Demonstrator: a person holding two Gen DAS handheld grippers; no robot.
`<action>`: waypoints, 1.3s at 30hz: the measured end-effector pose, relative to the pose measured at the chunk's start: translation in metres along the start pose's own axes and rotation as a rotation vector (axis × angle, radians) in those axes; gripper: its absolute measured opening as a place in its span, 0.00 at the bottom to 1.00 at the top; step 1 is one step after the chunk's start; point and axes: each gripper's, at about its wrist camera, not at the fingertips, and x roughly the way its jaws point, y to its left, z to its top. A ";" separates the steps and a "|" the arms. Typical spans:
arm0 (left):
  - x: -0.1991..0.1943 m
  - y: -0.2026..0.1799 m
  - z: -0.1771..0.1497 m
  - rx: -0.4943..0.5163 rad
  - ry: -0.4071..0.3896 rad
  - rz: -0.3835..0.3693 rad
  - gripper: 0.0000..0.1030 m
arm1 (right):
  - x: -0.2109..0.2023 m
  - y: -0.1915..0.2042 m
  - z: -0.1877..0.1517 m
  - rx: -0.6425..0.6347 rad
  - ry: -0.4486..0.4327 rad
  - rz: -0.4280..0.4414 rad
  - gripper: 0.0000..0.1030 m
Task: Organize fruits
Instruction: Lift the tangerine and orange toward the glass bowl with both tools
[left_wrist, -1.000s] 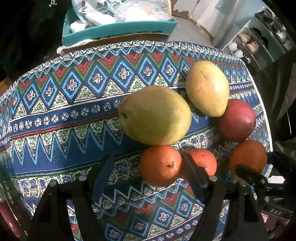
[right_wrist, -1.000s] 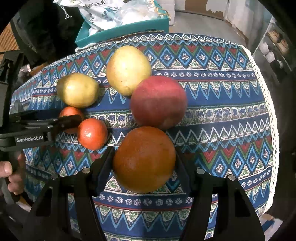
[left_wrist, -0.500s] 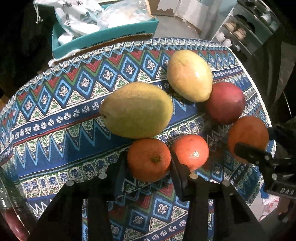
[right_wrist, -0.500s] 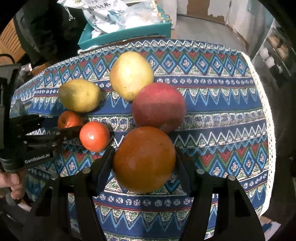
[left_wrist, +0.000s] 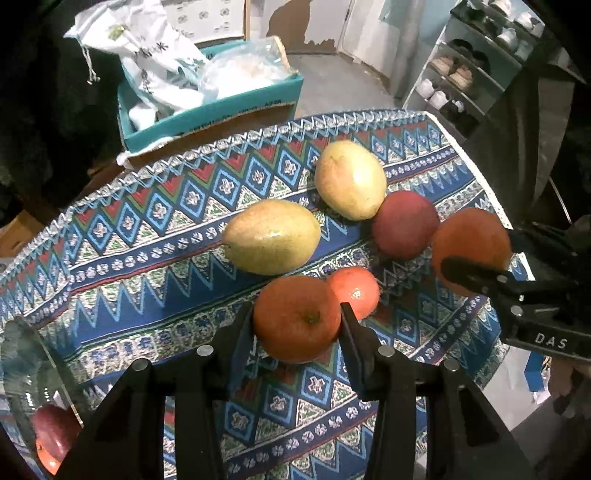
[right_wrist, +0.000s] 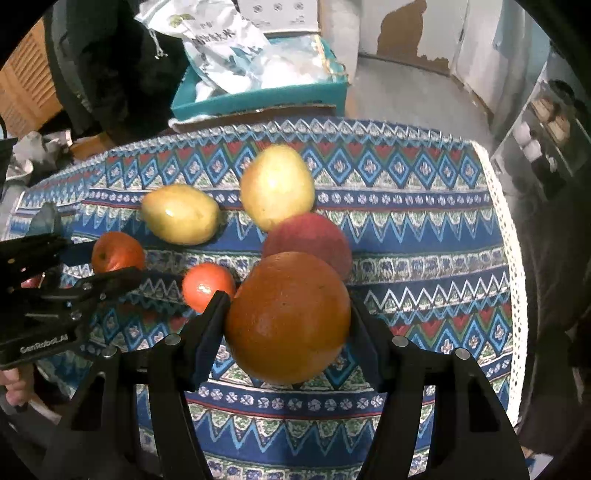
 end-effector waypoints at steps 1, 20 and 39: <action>-0.004 0.000 -0.001 -0.001 -0.005 0.001 0.44 | -0.003 0.003 0.001 -0.006 -0.007 -0.001 0.62; -0.080 0.018 -0.015 -0.029 -0.119 0.008 0.44 | -0.065 0.054 0.018 -0.105 -0.145 0.046 0.62; -0.143 0.049 -0.036 -0.062 -0.226 0.042 0.44 | -0.101 0.114 0.036 -0.187 -0.221 0.104 0.62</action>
